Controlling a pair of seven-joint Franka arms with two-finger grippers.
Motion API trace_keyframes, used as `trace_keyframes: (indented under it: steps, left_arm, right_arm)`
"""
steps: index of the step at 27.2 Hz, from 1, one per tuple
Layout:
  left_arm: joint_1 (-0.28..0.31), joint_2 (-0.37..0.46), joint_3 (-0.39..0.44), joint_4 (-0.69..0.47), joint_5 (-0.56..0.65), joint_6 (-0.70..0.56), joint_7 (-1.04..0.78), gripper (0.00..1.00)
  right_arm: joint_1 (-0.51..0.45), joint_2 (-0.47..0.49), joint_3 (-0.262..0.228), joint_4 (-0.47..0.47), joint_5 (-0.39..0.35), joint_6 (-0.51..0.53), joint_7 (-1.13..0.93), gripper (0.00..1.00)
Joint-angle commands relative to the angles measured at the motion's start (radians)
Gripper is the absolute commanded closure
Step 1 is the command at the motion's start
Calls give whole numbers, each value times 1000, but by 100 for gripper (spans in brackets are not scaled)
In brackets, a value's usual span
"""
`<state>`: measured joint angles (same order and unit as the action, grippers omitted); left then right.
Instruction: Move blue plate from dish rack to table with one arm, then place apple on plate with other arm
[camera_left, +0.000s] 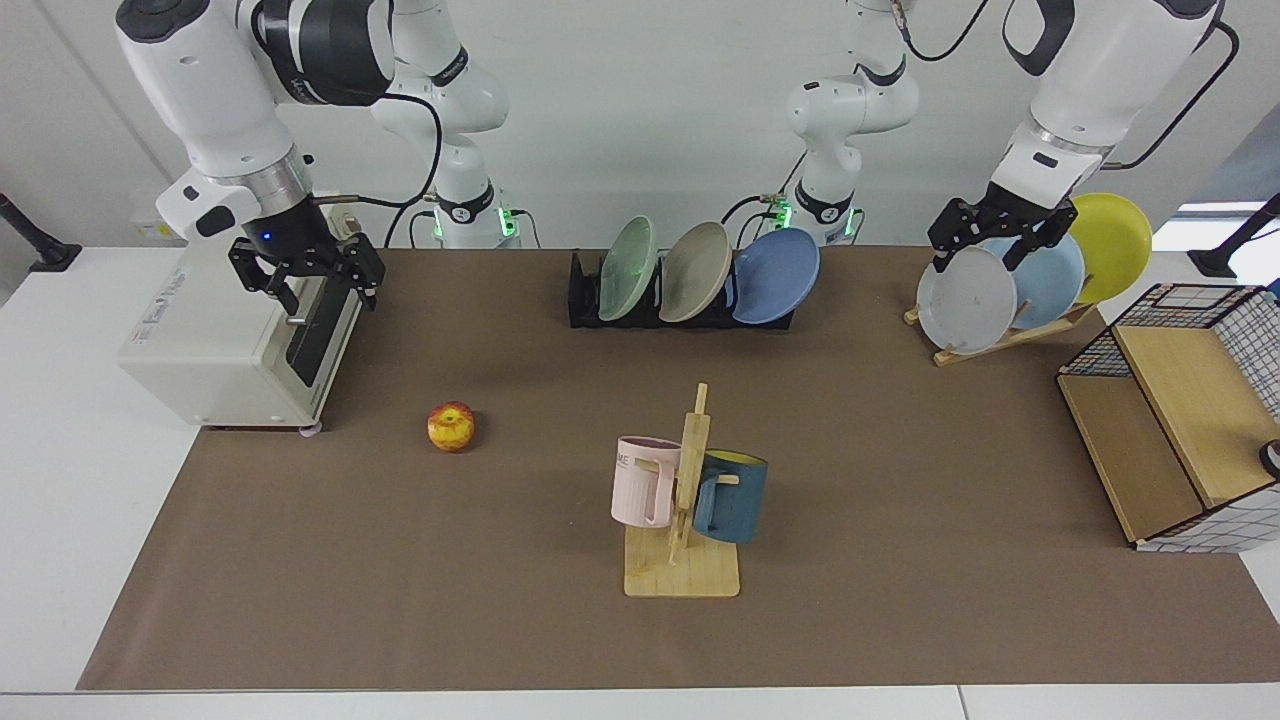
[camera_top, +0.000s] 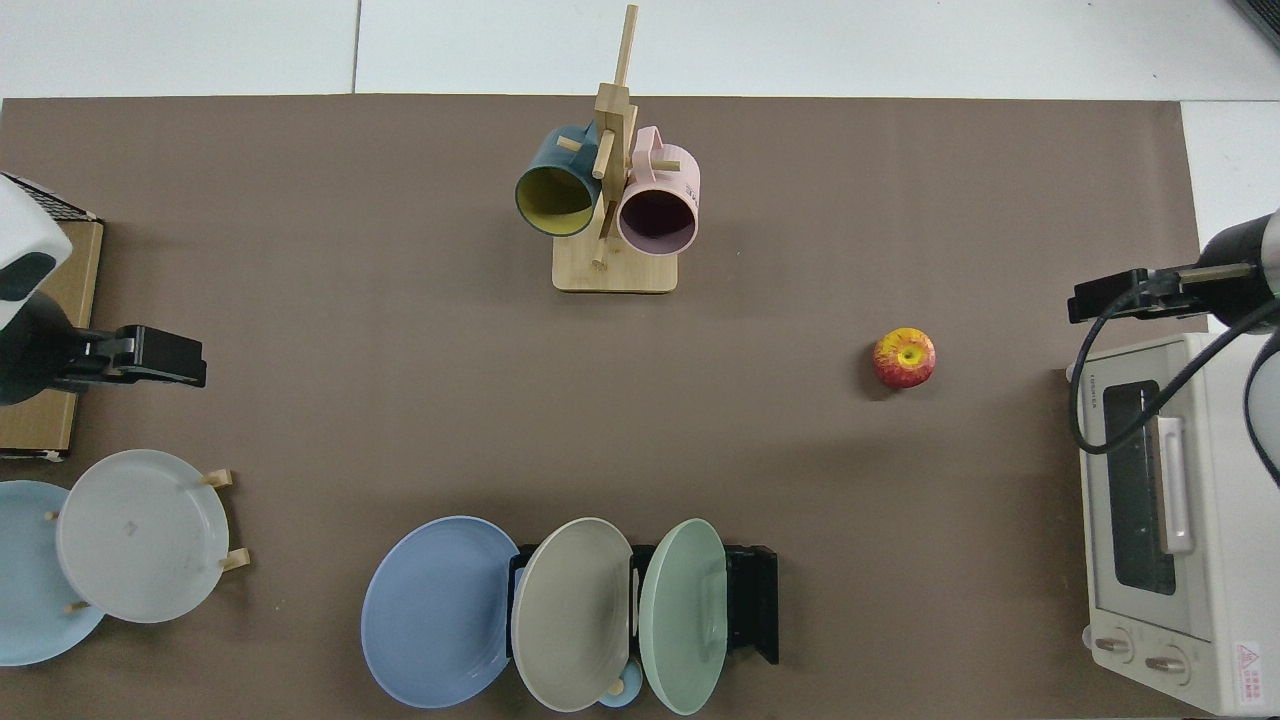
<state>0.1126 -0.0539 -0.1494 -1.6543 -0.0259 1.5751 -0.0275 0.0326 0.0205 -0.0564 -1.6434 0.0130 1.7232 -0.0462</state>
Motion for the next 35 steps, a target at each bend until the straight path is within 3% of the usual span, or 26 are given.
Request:
trace_keyframes:
  steps: [1, 5, 11, 18, 22, 25, 29, 35]
  left_arm:
    - [-11, -32, 13, -36, -8, 8, 1, 0]
    - [-13, -34, 4, -42, 0, 5, 1, 0]
    - [-62, -105, -67, -152, 164, -10, -150, 0]
    - [-146, -256, -194, -425, 265, 42, -334, 0]
    - [-154, -346, -236, -556, 254, 88, -397, 0]
    - [-207, -379, -242, -629, 253, 105, -429, 0]
    - [-281, -395, -272, -729, 254, 166, -563, 0]
    - [-306, -416, -292, -809, 239, 192, -597, 0]
  right_arm:
    - [-2, -24, 6, -27, -5, 19, 22, 0]
    - [-2, -24, 6, -27, -5, 19, 22, 0]
    - [-2, -24, 6, -27, -5, 19, 22, 0]
    - [-2, -24, 7, -27, -5, 19, 22, 0]
    - [-2, -24, 6, -27, -5, 19, 22, 0]
    - [-2, -24, 6, -27, -5, 19, 22, 0]
    - [-2, -24, 6, -27, -5, 19, 22, 0]
    - [-2, -24, 6, -27, -5, 19, 22, 0]
